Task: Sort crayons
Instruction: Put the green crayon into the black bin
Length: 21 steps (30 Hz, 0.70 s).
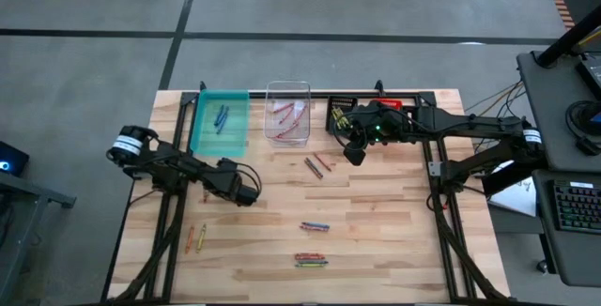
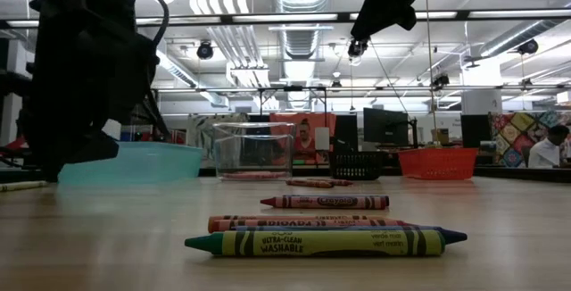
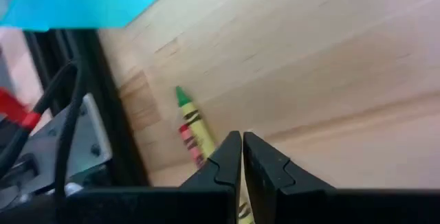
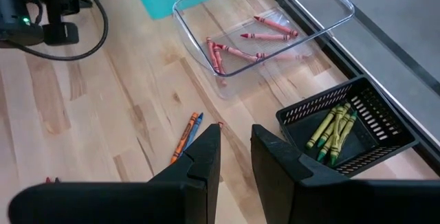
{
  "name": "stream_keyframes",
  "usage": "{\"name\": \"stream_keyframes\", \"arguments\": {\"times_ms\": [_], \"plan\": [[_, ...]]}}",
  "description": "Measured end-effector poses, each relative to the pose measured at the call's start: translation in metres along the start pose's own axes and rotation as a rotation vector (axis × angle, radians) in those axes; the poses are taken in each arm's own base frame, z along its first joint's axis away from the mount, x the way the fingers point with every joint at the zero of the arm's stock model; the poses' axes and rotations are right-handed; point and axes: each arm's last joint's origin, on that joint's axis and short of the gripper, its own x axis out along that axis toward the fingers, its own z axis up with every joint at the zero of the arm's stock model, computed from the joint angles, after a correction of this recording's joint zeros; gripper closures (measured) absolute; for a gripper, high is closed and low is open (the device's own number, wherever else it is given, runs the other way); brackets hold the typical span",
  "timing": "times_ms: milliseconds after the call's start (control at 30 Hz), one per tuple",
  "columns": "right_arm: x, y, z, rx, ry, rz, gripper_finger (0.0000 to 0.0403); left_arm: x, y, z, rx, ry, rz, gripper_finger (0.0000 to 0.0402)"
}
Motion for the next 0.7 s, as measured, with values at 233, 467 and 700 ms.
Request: {"name": "stream_keyframes", "arguments": {"times_ms": [233, 467, 700], "plan": [[0.0, 0.0, 0.0, -0.001, 0.0, 0.0, 0.033, 0.006, 0.009, -0.003, -0.034, 0.017, 0.08, 0.0402], [0.0, 0.0, 0.0, 0.0, 0.0, 0.0, 0.033, 0.011, 0.011, -0.004, -0.06, -0.005, 0.094, 0.0402], [0.0, 0.0, 0.0, 0.002, -0.006, 0.001, 0.033, 0.015, 0.012, -0.006, -0.068, -0.004, 0.091, 0.0402]]}}
